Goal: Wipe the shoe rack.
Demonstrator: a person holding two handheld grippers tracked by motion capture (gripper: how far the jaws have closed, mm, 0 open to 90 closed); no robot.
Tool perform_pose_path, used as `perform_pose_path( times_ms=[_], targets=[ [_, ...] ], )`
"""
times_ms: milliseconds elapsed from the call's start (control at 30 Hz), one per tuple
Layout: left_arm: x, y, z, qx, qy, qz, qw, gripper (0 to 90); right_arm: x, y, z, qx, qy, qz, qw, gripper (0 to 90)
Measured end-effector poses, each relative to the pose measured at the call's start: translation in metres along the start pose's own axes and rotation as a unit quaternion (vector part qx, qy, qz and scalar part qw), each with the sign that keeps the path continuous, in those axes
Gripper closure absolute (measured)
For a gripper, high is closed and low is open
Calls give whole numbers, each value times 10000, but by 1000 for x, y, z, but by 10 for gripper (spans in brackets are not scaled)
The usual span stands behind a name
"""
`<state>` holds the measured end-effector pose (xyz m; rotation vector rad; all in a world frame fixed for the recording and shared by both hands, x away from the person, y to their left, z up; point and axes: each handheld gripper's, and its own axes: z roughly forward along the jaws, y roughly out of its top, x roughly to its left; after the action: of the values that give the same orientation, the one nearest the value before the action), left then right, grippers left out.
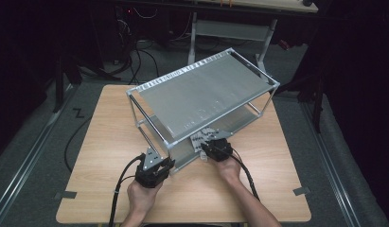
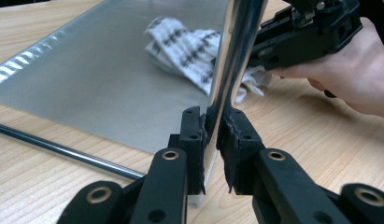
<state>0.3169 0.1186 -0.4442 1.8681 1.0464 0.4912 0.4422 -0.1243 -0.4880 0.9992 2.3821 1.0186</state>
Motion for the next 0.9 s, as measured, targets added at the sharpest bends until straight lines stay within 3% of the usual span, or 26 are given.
perform_pose_path(
  times_ms=[33,100,200,333,633,733,833,900],
  targets=[
    [1,0,-1,8,24,30,10000,794,6,2,1,-56,55,-270,9996,732],
    [2,-1,-1,-2,31,33,10000,794,13,3,2,-101,43,-420,9991,672],
    [4,-1,-2,-11,51,28,10000,795,23,3,3,-47,218,-257,9994,612],
    [5,-1,-2,-13,84,64,9999,799,30,3,4,-64,209,-311,9993,566],
    [9,0,0,-9,160,91,9998,804,16,2,-10,-359,71,-24,9993,568],
    [10,1,0,-13,168,85,9998,804,11,-2,-7,-220,53,32,9997,592],
    [11,2,2,-5,194,98,9998,805,9,-5,-4,-185,255,150,9994,750],
    [12,3,2,11,210,117,9997,805,15,-3,-5,-171,239,-55,9996,793]
  ],
)
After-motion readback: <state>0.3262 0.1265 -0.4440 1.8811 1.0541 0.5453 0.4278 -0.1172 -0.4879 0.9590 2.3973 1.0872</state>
